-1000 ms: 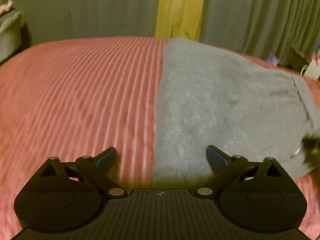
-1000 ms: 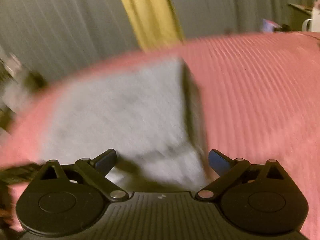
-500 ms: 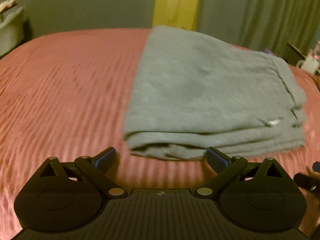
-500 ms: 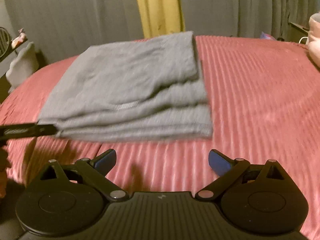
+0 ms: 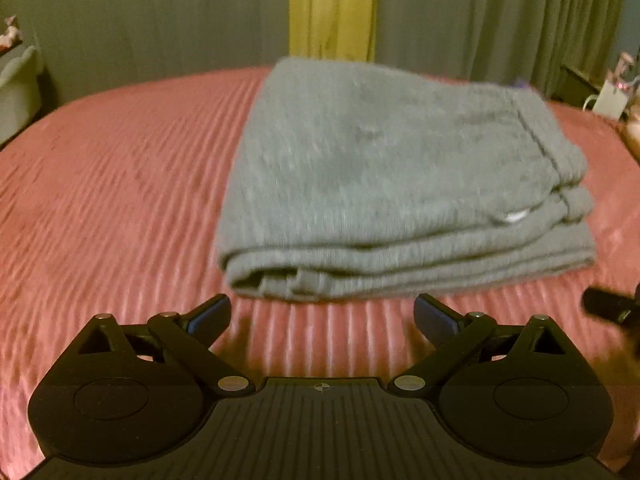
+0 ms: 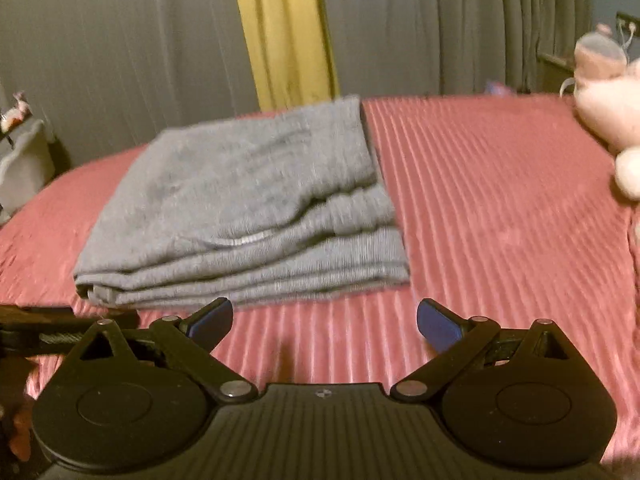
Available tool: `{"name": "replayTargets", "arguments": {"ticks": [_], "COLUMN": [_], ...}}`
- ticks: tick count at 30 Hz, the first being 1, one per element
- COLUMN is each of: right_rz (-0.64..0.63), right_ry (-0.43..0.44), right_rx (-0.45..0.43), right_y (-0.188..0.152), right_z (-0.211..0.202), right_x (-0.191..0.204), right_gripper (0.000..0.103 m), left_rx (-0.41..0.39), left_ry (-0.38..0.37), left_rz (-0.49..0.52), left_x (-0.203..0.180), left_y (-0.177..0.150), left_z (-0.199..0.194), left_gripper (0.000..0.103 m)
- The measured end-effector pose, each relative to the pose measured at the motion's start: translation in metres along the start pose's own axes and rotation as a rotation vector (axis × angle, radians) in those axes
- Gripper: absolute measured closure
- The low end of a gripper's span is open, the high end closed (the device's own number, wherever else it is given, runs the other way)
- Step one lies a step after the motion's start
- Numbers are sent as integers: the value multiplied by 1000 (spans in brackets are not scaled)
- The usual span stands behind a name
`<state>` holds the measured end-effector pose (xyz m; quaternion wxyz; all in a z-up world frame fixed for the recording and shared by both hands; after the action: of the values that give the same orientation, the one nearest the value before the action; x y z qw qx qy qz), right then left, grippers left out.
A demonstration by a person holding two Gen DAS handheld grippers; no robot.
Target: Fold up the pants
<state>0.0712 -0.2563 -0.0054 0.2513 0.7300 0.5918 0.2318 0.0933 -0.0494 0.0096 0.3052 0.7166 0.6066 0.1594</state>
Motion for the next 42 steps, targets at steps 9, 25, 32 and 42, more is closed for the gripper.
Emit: {"name": "replayTargets", "arguments": {"ticks": [9,25,32,42], "right_rz": [-156,-176,-190,-177], "right_ry": [-104,-119,-109,-105], "right_rx": [127,162,162,159], "right_y": [19,33,35,38], "right_z": [18,37,36,32], "right_x": [34,43,48,45], "right_gripper": [4,4,4,4], "left_rx": [84,130,131,141], "left_ry": [7,38,35,42], "left_rz": [-70,-22,-24,-1], "left_x": [4,-1,-2,-6], "left_y": [24,30,32,31], "left_z": [10,24,21,20], "left_gripper": [2,2,2,2]}}
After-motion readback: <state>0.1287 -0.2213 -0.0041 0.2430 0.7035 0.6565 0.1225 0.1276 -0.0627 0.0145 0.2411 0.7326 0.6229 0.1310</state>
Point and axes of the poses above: each gripper's, at about its wrist camera, not at the fingertips, and z roughly the way its jaws point, x to its left, y to its top, the point moved 5 cm from there along z, roughly the way its jaws point, and after that the axes turned 11 degrees about -y, right-handed, at the moved point
